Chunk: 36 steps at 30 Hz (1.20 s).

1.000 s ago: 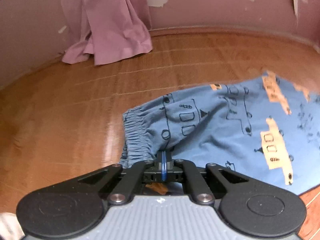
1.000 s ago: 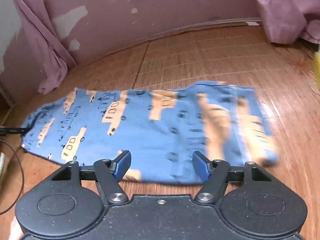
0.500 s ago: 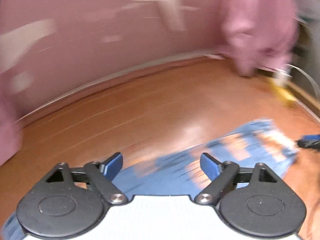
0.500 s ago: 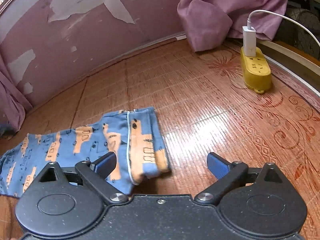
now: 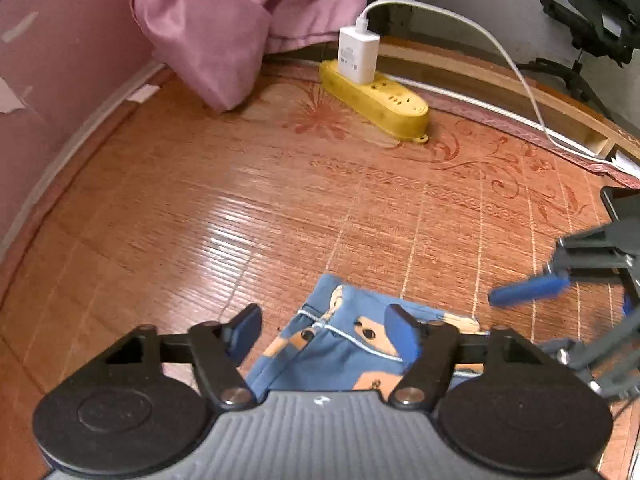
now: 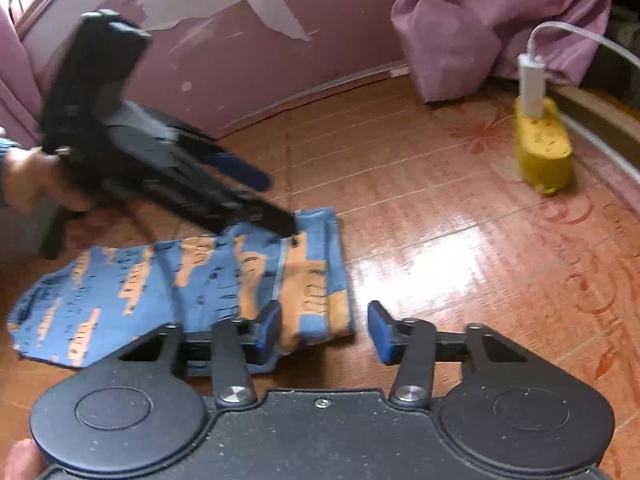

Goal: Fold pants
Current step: 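Grasp the folded edge of the pants with the right gripper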

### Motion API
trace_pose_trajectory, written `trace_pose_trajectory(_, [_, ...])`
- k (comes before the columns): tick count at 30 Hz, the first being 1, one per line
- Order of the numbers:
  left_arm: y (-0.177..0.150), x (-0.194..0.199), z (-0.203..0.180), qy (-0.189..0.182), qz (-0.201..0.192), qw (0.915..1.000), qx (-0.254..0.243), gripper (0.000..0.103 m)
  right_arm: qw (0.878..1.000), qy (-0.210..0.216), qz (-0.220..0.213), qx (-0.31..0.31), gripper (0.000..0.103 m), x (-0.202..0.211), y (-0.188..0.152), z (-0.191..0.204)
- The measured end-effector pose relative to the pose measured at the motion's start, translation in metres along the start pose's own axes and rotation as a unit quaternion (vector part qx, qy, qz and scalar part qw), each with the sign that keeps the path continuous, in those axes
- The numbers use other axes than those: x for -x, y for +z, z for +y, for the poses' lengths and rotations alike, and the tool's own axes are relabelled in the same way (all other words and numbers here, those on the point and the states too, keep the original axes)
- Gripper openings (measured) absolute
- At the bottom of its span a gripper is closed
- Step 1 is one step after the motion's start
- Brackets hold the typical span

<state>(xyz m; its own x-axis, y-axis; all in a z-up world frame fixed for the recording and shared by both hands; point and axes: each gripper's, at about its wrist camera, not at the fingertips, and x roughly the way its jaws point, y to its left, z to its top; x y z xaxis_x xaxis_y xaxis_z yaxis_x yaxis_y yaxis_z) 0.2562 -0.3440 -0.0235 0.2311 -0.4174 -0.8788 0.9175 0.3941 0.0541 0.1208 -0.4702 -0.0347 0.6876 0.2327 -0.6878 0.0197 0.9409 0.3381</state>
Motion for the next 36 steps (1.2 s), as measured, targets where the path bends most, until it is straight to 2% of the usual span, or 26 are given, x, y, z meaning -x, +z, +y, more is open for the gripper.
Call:
trace_pose_trajectory(1, [0.003, -0.007, 0.001, -0.001, 0.009, 1.0000, 0.000, 0.057, 1.000, 0.010, 0.008, -0.004, 0.042, -0.003, 0.000, -0.001])
trace_pose_trajectory(2, [0.003, -0.018, 0.001, -0.002, 0.019, 0.9998, -0.001, 0.052, 1.000, 0.016, 0.015, -0.008, 0.040, -0.005, -0.001, -0.001])
trace_pose_trajectory(3, [0.000, -0.020, 0.002, -0.003, 0.028, 0.9996, 0.000, 0.042, 1.000, 0.019, 0.021, -0.009, 0.033, -0.008, -0.001, -0.001])
trace_pose_trajectory(4, [-0.001, -0.024, 0.002, -0.006, 0.033, 0.9994, 0.001, 0.038, 0.999, 0.020, 0.025, -0.009, 0.022, -0.010, -0.002, -0.001])
trace_pose_trajectory(5, [-0.003, -0.023, 0.002, -0.005, 0.027, 0.9996, 0.001, 0.035, 1.000, 0.019, 0.024, -0.006, 0.019, -0.010, -0.002, 0.000])
trace_pose_trajectory(6, [-0.004, -0.022, 0.000, 0.000, 0.022, 0.9997, -0.005, 0.025, 1.000, 0.019, 0.019, -0.004, 0.018, -0.009, -0.001, 0.000])
trace_pose_trajectory(8, [-0.005, -0.017, -0.003, 0.009, 0.006, 0.9999, -0.010, 0.017, 1.000, 0.014, 0.003, 0.004, 0.016, -0.004, 0.000, 0.003])
trace_pose_trajectory(9, [-0.005, -0.013, -0.004, 0.011, -0.007, 0.9999, -0.006, 0.009, 1.000, 0.011, -0.005, 0.008, 0.016, -0.001, 0.000, 0.005])
trace_pose_trajectory(12, [-0.006, -0.005, -0.007, 0.018, -0.045, 0.9988, 0.002, 0.011, 1.000, -0.011, -0.003, 0.029, 0.020, -0.003, -0.001, 0.009])
trace_pose_trajectory(13, [-0.007, -0.007, -0.010, 0.024, -0.047, 0.9986, -0.006, 0.015, 0.999, -0.023, 0.007, 0.033, 0.028, -0.007, -0.002, 0.010])
trace_pose_trajectory(14, [-0.004, -0.011, -0.013, 0.028, -0.043, 0.9986, -0.011, 0.018, 0.999, -0.030, 0.012, 0.035, 0.032, -0.009, -0.003, 0.010])
trace_pose_trajectory(15, [-0.002, -0.014, -0.014, 0.029, -0.034, 0.9989, -0.016, 0.025, 0.999, -0.033, 0.013, 0.034, 0.038, -0.009, -0.003, 0.009])
trace_pose_trajectory(16, [0.000, -0.017, -0.015, 0.030, -0.027, 0.9989, -0.022, 0.048, 0.999, -0.030, 0.008, 0.030, 0.046, -0.006, -0.002, 0.007])
trace_pose_trajectory(18, [0.001, -0.015, -0.018, 0.041, -0.032, 0.9982, -0.029, 0.069, 1.000, -0.023, -0.011, 0.018, 0.058, 0.001, -0.001, 0.003])
trace_pose_trajectory(21, [0.006, -0.013, -0.012, 0.026, -0.030, 0.9989, -0.026, 0.068, 1.000, -0.022, -0.018, 0.006, 0.059, 0.004, 0.000, -0.003])
trace_pose_trajectory(23, [0.007, -0.019, -0.005, 0.016, -0.010, 0.9998, -0.010, 0.058, 1.000, -0.017, -0.009, -0.007, 0.053, 0.000, -0.001, -0.007])
trace_pose_trajectory(24, [0.008, -0.024, -0.003, 0.011, 0.002, 0.9999, -0.005, 0.049, 1.000, -0.014, -0.005, -0.010, 0.048, -0.003, 0.000, -0.007])
trace_pose_trajectory(25, [0.008, -0.027, -0.001, 0.004, 0.011, 0.9999, -0.002, 0.048, 1.000, -0.013, -0.001, -0.011, 0.045, -0.005, 0.000, -0.008])
trace_pose_trajectory(32, [0.005, -0.030, -0.008, -0.001, 0.004, 0.9999, -0.014, 0.034, 1.000, 0.000, 0.005, -0.030, 0.035, -0.014, -0.001, -0.007])
trace_pose_trajectory(36, [0.000, -0.029, -0.013, 0.010, -0.011, 0.9999, -0.007, 0.032, 0.999, 0.007, -0.001, -0.053, 0.016, -0.014, -0.001, -0.009])
